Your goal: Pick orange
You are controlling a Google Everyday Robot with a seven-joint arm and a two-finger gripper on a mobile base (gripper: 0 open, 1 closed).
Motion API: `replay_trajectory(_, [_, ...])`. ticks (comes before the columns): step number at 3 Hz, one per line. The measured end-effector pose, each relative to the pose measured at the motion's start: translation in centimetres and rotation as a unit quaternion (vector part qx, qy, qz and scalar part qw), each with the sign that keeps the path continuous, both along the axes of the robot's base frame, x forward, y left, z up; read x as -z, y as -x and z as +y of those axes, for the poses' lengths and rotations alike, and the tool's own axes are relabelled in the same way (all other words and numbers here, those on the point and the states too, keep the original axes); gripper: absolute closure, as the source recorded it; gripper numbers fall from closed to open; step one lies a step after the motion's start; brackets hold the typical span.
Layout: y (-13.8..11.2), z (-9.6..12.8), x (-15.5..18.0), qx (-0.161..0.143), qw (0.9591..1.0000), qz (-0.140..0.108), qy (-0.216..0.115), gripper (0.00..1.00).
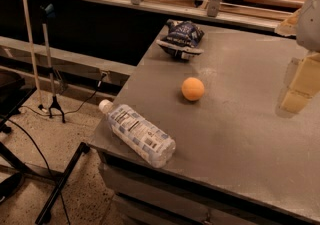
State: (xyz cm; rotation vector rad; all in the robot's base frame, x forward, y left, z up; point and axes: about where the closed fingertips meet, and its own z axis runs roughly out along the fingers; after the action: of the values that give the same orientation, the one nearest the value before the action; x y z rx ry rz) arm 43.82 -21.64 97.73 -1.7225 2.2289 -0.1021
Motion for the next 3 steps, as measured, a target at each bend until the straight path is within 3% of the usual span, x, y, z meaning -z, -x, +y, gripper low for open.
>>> replay_trajectory(1, [0.0,0.0,0.0,0.000,1.0000,0.000,0.000,0.00])
replay_trajectory(2, [-2.1,1.5,1.0,-0.012,0.9998,0.003,-0.015,0.00])
replay_trajectory(3, [-6.2,4.7,4.0,-0.036,0.9977,0.022,-0.054,0.00])
